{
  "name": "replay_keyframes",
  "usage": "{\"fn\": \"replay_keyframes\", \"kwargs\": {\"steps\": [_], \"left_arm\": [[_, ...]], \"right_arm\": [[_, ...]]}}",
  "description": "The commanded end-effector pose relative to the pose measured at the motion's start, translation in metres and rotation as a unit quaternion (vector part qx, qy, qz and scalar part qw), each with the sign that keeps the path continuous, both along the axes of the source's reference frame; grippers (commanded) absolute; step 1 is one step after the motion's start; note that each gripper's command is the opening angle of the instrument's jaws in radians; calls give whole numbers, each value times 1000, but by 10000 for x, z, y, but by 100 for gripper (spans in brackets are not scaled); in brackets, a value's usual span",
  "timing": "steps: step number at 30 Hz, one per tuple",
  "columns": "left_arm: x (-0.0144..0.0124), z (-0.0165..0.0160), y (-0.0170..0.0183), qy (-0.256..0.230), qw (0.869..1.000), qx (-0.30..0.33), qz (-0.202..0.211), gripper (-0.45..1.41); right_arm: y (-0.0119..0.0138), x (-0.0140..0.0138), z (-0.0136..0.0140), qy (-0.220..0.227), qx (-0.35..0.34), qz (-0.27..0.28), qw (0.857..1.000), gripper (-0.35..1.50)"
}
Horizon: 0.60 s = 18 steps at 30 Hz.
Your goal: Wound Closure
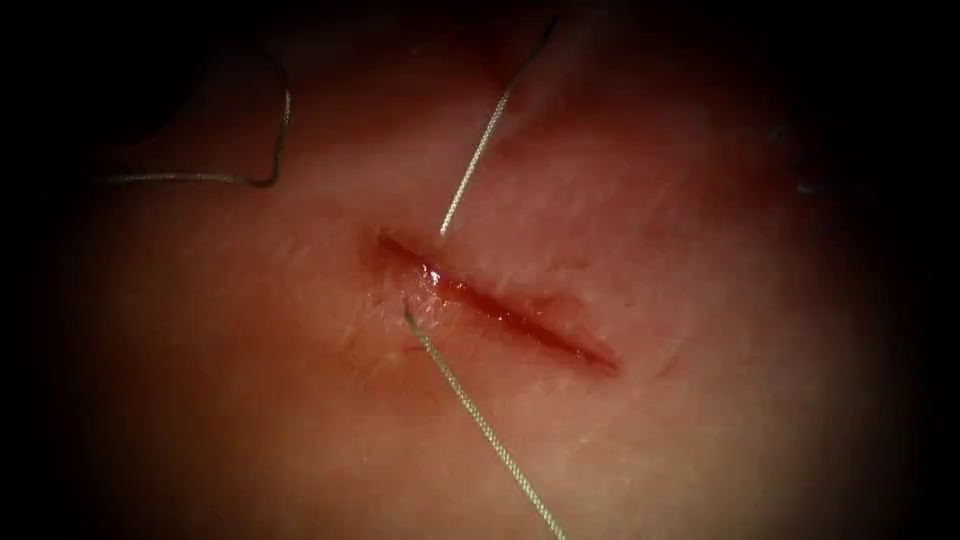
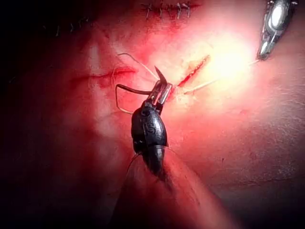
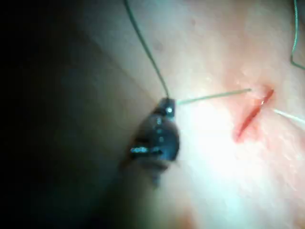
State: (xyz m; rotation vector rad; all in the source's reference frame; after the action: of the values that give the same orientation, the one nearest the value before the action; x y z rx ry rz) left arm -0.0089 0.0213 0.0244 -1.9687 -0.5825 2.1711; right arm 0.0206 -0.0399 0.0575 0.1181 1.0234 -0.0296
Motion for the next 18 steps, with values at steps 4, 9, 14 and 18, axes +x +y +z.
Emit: {"fn": "replay_keyframes", "kwargs": {"steps": [4, 9, 14, 18], "left_arm": [[-4, 7, 0, -1, 1000, -1, 0, -45], [-4, 7, 0, 0, 1000, -1, 0, -45], [-6, 7, 0, -1, 1000, -1, 1, -45], [-6, 7, -1, 0, 1000, -1, 2, -45]], "right_arm": [[11, -17, -1, -1, 3, 7, 1000, 109], [40, -49, 3, -16, 3, 27, 999, 109], [79, -32, 29, -30, 5, 68, 997, 109], [107, 12, 58, -17, 8, 91, 996, 108]]}}
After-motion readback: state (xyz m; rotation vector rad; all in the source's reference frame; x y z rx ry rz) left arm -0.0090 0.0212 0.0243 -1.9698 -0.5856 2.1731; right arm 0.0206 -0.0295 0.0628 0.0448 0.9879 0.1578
